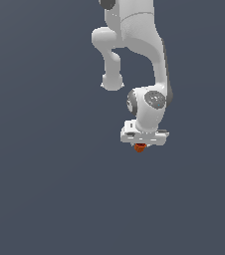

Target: Pick up the object and move it to a goal position.

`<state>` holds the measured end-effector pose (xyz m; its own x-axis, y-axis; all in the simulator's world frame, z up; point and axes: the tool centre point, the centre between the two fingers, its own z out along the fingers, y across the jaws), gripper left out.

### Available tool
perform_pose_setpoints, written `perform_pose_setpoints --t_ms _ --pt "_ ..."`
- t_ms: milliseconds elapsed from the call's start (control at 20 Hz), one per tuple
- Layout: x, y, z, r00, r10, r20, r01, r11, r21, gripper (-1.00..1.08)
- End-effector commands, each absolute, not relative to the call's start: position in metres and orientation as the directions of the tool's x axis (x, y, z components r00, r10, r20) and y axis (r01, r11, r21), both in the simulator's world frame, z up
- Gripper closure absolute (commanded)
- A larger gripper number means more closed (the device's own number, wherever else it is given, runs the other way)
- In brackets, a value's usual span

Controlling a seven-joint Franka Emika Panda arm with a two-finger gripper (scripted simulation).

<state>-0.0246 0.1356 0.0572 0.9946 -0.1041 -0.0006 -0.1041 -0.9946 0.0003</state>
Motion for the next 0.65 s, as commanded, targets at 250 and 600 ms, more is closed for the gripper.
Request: perform_pose_setpoints --t_ms 250,600 --pt "-0.039 0.186 0.071 0.995 -0.104 0.0 -0.104 -0.995 0.0 1.08" --pt "-0.04 0.195 0.074 0.995 -0.104 0.0 -0.104 -0.995 0.0 1.08"
